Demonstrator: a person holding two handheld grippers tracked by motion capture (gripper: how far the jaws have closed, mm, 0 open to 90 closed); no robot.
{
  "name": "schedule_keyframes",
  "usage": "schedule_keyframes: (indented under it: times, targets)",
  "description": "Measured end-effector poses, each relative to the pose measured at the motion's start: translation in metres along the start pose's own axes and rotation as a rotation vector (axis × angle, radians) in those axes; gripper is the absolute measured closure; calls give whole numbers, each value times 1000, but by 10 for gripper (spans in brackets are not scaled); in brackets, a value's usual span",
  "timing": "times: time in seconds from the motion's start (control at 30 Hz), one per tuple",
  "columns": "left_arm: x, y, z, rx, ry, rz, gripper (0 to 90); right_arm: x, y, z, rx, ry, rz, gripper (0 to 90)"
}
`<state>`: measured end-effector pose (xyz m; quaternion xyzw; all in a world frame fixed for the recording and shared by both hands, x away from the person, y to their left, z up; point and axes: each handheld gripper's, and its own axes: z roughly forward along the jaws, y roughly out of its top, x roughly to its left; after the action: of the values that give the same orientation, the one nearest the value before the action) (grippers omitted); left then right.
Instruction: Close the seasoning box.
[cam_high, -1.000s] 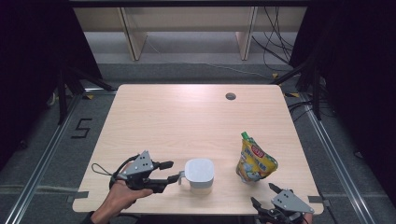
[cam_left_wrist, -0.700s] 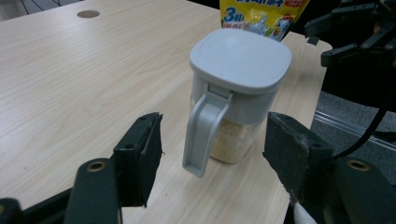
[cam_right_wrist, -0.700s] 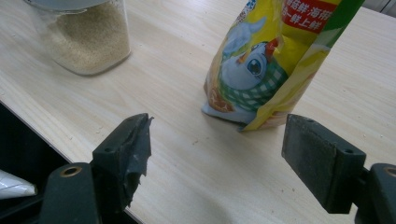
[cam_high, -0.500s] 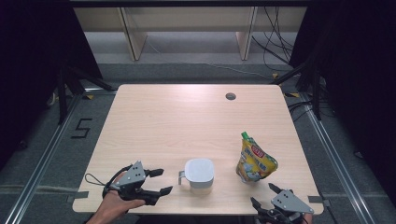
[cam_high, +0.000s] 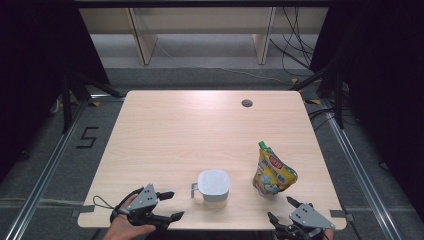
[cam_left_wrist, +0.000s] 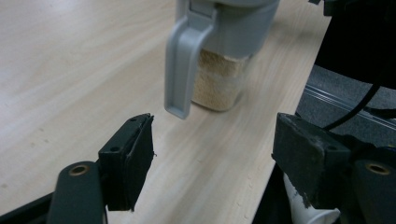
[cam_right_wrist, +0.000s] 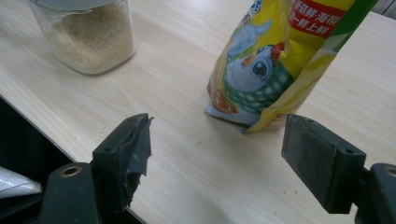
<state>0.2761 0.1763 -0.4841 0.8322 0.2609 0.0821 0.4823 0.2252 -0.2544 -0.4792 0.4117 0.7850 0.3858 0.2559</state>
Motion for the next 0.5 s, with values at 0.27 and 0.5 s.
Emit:
schedule_keyframes:
  times: [0.27,0.5]
  targets:
    - [-8,-8,-1,16,25,16,262,-3,0,3,-15,4,-51,243]
    - [-9,-9,1,16,29,3,250,-1,-2,5,24,13,-35,228]
